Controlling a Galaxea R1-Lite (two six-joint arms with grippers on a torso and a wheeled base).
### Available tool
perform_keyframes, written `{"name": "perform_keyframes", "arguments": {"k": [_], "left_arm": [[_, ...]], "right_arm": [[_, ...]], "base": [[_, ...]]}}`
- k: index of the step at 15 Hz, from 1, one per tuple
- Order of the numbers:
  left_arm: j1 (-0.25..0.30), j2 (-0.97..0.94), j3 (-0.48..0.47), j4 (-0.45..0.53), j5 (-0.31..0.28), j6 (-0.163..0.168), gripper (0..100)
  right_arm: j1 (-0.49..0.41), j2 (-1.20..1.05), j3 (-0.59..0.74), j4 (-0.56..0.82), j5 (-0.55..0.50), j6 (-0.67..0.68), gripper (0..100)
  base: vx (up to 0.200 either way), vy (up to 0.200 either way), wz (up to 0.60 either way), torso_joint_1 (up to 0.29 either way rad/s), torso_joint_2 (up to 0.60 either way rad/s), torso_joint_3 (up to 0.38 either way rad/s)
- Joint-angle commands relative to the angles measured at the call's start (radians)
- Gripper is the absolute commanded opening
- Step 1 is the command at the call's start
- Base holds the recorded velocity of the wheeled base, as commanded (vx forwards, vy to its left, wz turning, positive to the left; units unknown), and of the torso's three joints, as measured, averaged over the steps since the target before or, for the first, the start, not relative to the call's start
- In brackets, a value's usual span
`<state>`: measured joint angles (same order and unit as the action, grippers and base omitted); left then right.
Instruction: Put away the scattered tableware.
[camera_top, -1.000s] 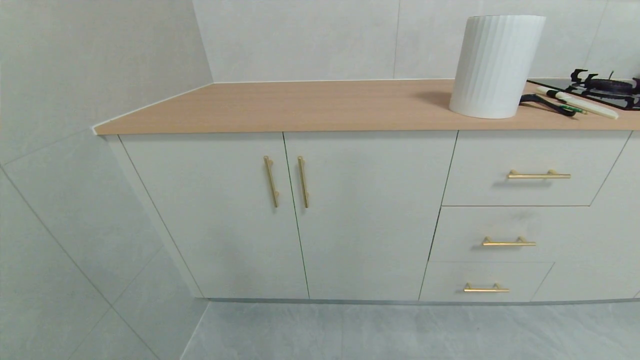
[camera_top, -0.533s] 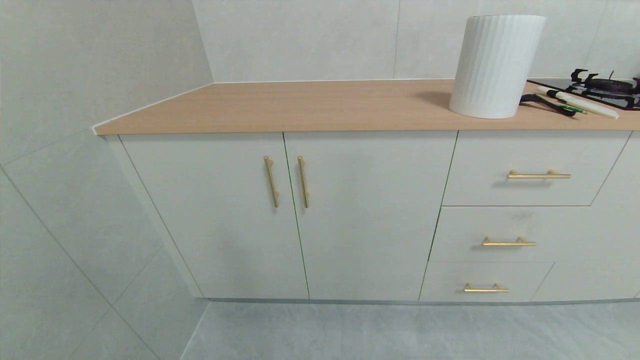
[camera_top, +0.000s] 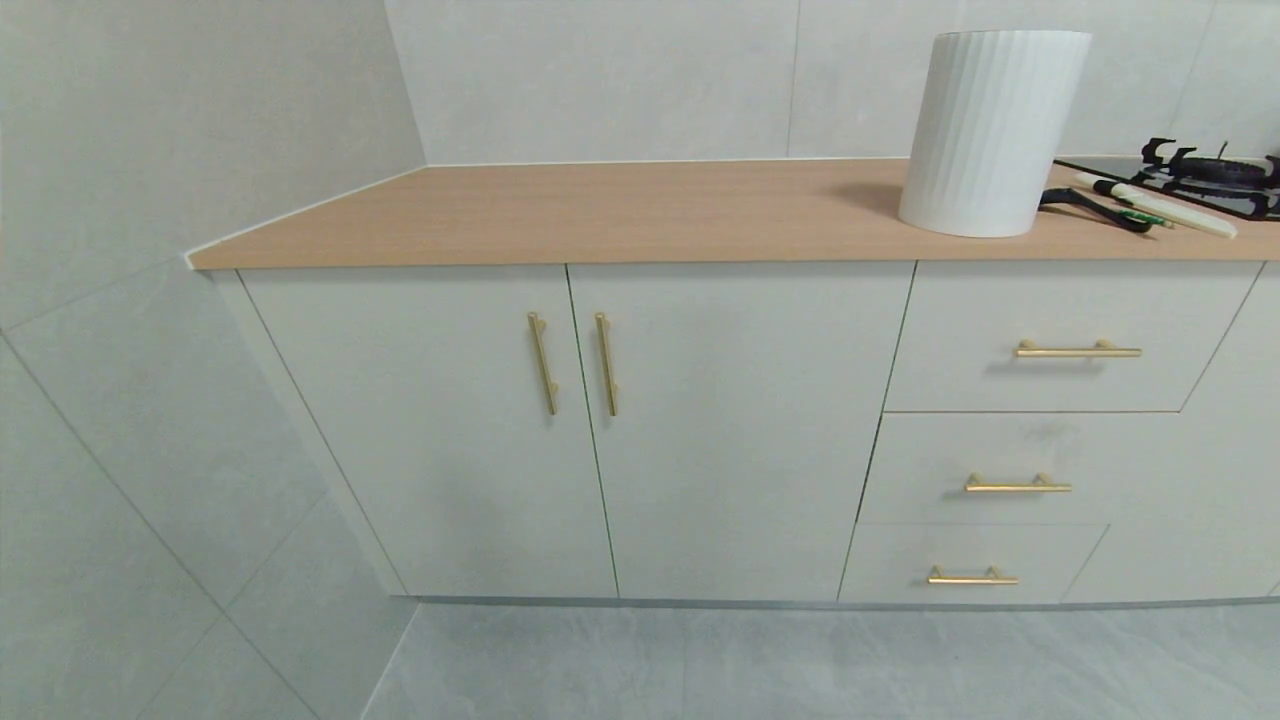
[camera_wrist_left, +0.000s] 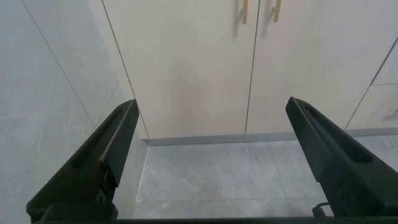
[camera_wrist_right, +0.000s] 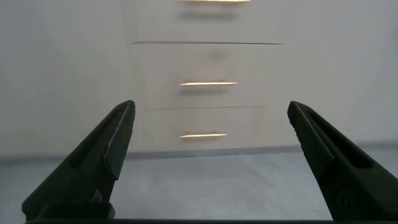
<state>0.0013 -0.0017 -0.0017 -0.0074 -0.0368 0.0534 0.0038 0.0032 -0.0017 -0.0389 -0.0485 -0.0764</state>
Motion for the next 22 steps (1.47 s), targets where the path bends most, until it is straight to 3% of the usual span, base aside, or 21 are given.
{"name": "perform_keyframes", "arguments": {"k": [1, 3, 5, 6, 7, 8, 17, 22], "left_arm": [[0.0, 0.002, 0.0, 0.0, 0.0, 0.0, 100], [0.0, 0.002, 0.0, 0.0, 0.0, 0.0, 100], [0.0, 0.002, 0.0, 0.0, 0.0, -0.003, 100], [0.0, 0.002, 0.0, 0.0, 0.0, -0.001, 100], [0.0, 0.002, 0.0, 0.0, 0.0, -0.001, 100], [0.0, 0.002, 0.002, 0.0, 0.0, 0.0, 100], [0.0, 0.002, 0.0, 0.0, 0.0, 0.0, 100], [0.0, 0.002, 0.0, 0.0, -0.002, 0.0, 100]], "right_arm": [[-0.001, 0.0, -0.006, 0.008, 0.03, -0.011, 100], [-0.001, -0.002, -0.004, 0.004, 0.006, 0.047, 100], [-0.002, -0.002, 0.0, -0.007, -0.171, 0.067, 100], [-0.001, -0.002, 0.0, -0.004, -0.148, 0.099, 100], [-0.001, 0.0, 0.002, 0.021, -0.039, 0.144, 100], [-0.001, 0.0, -0.001, 0.051, 0.059, 0.089, 100], [-0.001, -0.002, 0.0, 0.045, 0.058, 0.072, 100], [-0.001, -0.002, -0.001, 0.045, 0.058, 0.072, 100]], "base": [[0.0, 0.0, 0.0, 0.0, 0.0, 0.0], [0.0, 0.0, 0.0, 0.0, 0.0, 0.0], [0.0, 0.0, 0.0, 0.0, 0.0, 0.0], [0.0, 0.0, 0.0, 0.0, 0.0, 0.0], [0.0, 0.0, 0.0, 0.0, 0.0, 0.0], [0.0, 0.0, 0.0, 0.0, 0.0, 0.0], [0.0, 0.0, 0.0, 0.0, 0.0, 0.0], [0.0, -0.2, 0.0, 0.001, 0.0, 0.0]]}}
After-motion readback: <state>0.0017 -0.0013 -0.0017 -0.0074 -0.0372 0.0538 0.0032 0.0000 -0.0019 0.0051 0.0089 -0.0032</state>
